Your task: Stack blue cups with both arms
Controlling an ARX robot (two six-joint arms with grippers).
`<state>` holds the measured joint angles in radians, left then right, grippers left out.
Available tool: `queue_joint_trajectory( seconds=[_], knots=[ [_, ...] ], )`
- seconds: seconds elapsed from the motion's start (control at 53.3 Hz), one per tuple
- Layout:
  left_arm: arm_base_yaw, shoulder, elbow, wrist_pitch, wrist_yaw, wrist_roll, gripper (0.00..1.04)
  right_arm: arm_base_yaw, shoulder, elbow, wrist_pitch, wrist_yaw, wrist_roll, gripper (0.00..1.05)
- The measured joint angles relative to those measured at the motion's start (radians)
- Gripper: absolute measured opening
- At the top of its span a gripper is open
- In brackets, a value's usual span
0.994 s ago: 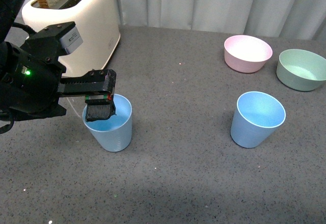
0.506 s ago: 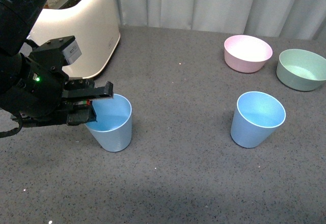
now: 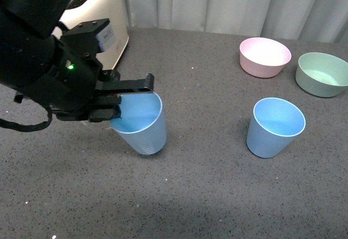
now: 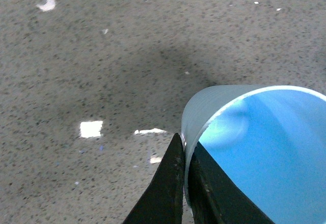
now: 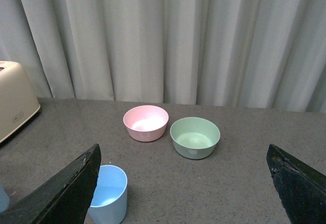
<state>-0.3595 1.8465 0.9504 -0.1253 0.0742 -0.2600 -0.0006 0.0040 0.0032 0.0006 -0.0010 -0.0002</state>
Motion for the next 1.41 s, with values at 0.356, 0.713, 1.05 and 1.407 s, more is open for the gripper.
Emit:
queue_joint_trajectory(
  seconds=[0.356, 0.713, 1.05, 1.407],
  knots=[
    [-0.12, 0.102, 0.11, -0.021, -0.073, 0.0, 0.04, 0.0, 0.0, 0.0, 0.0, 0.0, 0.0, 0.95],
    [-0.134, 0.136, 0.162, -0.046, -0.089, -0.009, 0.04, 0.0, 0.0, 0.0, 0.0, 0.0, 0.0, 0.95],
    [-0.156, 0.168, 0.189, -0.078, -0.071, -0.037, 0.04, 0.0, 0.0, 0.0, 0.0, 0.0, 0.0, 0.95],
    [-0.154, 0.155, 0.195, -0.079, -0.063, -0.07, 0.47, 0.0, 0.0, 0.0, 0.0, 0.0, 0.0, 0.95]
  ],
)
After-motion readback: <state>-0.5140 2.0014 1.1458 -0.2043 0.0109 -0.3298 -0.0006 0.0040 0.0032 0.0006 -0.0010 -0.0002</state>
